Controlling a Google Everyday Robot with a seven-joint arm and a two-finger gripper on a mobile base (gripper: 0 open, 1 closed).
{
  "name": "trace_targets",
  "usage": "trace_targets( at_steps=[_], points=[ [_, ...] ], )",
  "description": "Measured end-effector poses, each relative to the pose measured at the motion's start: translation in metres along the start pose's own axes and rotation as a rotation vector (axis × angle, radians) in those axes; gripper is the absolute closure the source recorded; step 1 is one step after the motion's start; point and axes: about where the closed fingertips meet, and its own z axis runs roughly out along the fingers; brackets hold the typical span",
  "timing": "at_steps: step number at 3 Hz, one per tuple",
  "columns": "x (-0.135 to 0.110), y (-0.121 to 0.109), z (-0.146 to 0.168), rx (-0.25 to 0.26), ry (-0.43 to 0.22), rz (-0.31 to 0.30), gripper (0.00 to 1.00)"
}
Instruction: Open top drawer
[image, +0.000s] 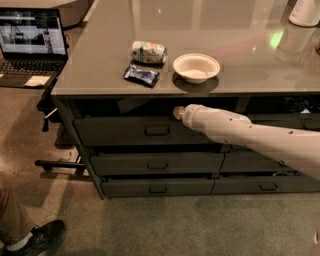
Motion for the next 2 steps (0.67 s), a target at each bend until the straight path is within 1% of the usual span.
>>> trace_targets(
  at_steps=[1,2],
  points=[
    [0.0103,0.0002,-0.0166,-0.012,0.050,-0.061,1.00],
    [0.0063,0.0022,-0.0192,-0.013,0.054,-0.063,1.00]
  ],
)
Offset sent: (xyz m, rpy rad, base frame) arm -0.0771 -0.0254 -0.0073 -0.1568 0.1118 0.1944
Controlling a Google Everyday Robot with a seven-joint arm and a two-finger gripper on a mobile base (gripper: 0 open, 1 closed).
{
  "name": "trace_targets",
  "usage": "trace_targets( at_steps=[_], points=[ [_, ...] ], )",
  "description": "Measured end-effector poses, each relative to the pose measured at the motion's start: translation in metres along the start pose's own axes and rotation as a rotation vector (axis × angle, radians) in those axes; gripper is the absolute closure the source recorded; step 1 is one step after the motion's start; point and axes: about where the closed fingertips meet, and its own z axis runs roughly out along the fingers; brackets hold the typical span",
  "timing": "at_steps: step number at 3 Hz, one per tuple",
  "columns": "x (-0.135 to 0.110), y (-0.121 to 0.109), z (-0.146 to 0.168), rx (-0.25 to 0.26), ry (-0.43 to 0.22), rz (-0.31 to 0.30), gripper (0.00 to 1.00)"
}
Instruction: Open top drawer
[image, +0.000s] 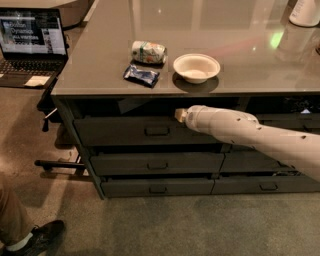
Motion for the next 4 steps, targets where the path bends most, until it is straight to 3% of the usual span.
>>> trace_targets(
  at_steps=[1,2,4],
  points=[
    [0.024,0.002,-0.026,-0.024,0.093,-0.061,1.00],
    [0.022,0.004,-0.028,-0.023,0.085,-0.061,1.00],
    [-0.013,0.005,-0.029,-0.006,-0.036,-0.035,1.00]
  ],
)
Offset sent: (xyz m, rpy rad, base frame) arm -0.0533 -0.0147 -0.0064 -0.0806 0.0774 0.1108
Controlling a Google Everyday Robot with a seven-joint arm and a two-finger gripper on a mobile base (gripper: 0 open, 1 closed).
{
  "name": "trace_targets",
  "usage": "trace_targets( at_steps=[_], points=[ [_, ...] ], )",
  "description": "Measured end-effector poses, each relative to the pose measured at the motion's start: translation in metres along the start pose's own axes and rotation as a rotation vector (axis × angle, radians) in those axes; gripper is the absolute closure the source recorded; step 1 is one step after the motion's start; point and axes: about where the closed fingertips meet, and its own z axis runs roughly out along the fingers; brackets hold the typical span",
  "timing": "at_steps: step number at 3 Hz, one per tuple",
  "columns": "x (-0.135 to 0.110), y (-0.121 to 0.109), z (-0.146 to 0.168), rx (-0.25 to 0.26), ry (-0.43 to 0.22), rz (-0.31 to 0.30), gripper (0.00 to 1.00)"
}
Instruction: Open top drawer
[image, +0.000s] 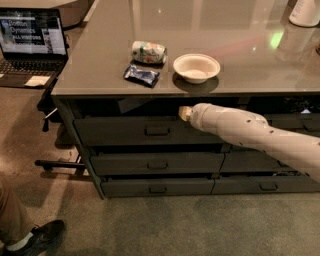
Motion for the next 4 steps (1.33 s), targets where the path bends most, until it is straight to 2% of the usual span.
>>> trace_targets(
  at_steps=[1,2,4],
  points=[
    [-0.011,-0.004,0.015,0.006,-0.025,0.014,1.00],
    [-0.010,-0.008,0.037,0.000,-0.016,0.030,1.00],
    [0.011,-0.014,0.060,-0.030,0.070,0.037,1.00]
  ],
)
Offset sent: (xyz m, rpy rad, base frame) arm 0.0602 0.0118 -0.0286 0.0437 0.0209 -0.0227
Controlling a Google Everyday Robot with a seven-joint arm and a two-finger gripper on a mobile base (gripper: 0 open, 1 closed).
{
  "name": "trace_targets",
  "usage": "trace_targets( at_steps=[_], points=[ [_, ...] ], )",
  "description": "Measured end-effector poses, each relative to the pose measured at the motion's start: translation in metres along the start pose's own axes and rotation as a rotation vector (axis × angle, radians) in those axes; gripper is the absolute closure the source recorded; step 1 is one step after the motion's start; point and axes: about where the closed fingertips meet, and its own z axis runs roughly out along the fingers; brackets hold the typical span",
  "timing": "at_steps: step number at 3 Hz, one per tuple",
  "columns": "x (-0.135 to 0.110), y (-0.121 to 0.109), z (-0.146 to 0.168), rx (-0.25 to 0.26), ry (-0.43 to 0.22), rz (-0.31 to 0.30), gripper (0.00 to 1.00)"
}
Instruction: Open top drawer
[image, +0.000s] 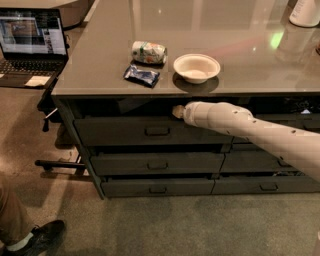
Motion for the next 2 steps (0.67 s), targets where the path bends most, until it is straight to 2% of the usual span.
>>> trace_targets(
  at_steps=[2],
  points=[
    [-0.0044,-0.0002,-0.0026,-0.009,0.008,0.000,1.00]
  ],
)
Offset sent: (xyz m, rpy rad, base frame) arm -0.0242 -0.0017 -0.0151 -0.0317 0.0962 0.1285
